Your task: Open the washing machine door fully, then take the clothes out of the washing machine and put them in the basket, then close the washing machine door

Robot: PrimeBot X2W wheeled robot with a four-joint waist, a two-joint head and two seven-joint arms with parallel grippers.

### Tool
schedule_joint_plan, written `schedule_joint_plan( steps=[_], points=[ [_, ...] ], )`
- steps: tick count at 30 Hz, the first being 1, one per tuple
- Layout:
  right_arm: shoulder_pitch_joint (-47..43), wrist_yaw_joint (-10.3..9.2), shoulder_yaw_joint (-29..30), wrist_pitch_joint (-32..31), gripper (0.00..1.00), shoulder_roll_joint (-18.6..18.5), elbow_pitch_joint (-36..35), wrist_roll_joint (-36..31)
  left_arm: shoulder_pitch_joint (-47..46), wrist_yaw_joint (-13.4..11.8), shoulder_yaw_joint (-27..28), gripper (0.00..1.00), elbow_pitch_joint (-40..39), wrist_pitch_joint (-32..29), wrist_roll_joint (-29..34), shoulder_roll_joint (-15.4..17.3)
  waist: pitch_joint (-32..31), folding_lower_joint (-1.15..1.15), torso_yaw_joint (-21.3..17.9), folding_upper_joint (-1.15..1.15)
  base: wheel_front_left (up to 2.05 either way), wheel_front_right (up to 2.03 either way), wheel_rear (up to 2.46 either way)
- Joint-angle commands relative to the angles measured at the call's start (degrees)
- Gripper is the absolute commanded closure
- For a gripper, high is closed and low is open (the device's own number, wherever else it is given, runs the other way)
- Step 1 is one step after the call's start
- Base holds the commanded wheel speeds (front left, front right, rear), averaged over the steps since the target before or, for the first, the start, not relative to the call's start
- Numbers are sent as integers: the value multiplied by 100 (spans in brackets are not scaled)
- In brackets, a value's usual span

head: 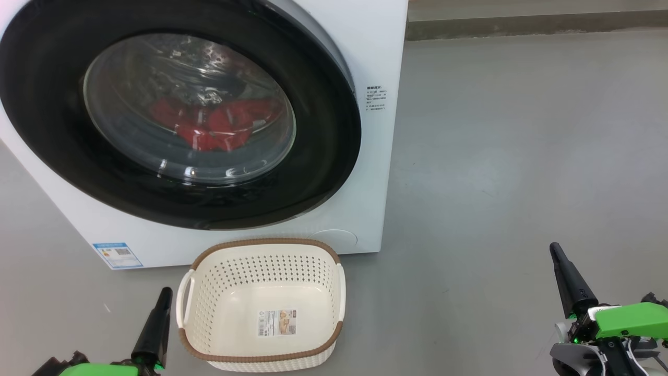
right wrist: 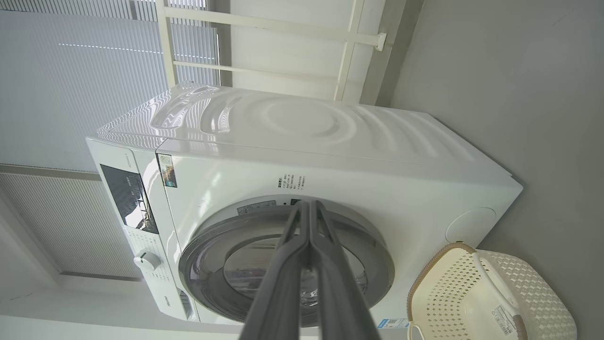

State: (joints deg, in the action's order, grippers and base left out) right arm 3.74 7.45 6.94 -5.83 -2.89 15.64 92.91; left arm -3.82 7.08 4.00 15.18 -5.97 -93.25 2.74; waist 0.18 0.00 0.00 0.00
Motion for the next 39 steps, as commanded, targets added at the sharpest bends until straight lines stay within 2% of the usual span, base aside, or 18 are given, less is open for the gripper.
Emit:
schedule_joint_plan(
  steps=[1,14,15,21,25,28,31,39],
  points=[
    [240,3,-77,-37,100,-27,-163,-45,-233,41,213,100,-115,-21,77,44,0,0,0,0,0,0,0],
    [241,3,-70,-43,100,-22,-163,-51,-234,41,221,100,-115,-27,83,39,0,0,0,0,0,0,0],
    [0,0,4,-23,0,10,0,-16,0,0,11,0,-1,0,42,-4,0,0,0,0,0,0,0],
    [-93,0,-58,15,0,64,164,-30,108,0,-32,0,130,45,76,-37,5,1,2,0,0,0,0],
    [-102,0,-116,84,0,55,136,-95,127,1,-61,0,72,115,163,-13,-8,13,10,0,0,0,0],
    [-109,0,-160,119,0,33,129,-167,143,2,-83,0,48,149,255,14,-6,8,12,0,0,0,0],
    [-114,0,-215,173,0,9,126,-282,159,3,-88,0,18,199,441,33,6,1,16,0,0,0,0],
    [-106,1,-367,328,0,-46,144,-781,194,6,-61,0,-76,350,1179,23,19,0,27,0,0,0,0]
  ],
)
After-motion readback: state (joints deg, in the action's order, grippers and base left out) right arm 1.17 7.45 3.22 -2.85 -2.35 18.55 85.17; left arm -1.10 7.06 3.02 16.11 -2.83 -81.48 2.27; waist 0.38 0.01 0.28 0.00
